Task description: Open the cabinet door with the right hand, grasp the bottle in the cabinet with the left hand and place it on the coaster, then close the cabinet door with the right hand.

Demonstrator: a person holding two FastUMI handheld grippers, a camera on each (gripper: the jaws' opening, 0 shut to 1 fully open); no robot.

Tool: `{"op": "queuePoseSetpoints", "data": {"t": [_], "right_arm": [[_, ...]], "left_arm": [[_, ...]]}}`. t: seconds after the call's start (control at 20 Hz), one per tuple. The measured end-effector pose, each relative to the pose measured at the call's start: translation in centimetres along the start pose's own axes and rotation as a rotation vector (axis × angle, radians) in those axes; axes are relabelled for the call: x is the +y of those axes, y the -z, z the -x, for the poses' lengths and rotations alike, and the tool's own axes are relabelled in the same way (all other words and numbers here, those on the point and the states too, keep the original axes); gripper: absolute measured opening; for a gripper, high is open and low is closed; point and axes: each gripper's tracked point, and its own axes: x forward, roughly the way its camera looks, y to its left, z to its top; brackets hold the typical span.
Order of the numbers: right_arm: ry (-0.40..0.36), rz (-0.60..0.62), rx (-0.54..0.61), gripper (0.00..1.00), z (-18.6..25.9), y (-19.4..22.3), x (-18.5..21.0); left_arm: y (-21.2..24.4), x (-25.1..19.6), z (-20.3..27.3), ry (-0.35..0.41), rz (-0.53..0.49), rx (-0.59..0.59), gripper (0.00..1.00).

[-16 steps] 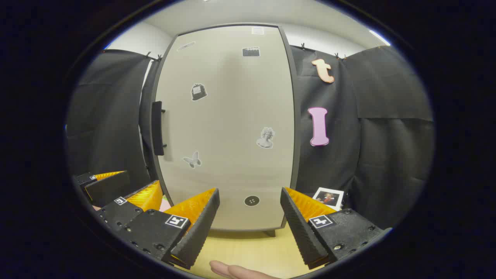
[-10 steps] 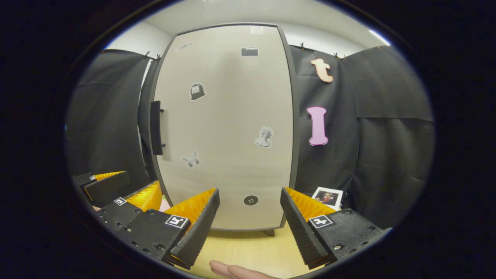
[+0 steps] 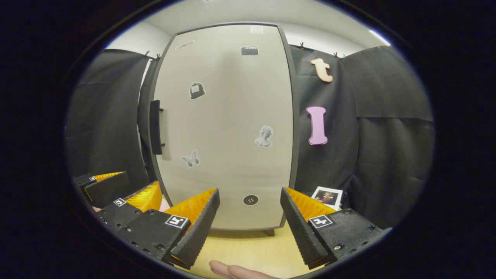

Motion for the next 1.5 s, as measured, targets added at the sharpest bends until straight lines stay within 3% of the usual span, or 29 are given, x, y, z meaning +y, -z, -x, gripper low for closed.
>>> {"op": "queuePoseSetpoints", "data": {"t": [0.9,1.5], "right_arm": [[-0.011,0.018,0.013,0.98,-1.2,0.0,0.7],[-0.141,0.077,-0.021,0.98,-4.2,-1.7,6.0]], "left_arm": [[0.1,1.4,-0.6,-0.044,0.004,0.002,0.95],[1.4,6.5,1.1,-0.175,-0.001,0.036,0.96]]}}
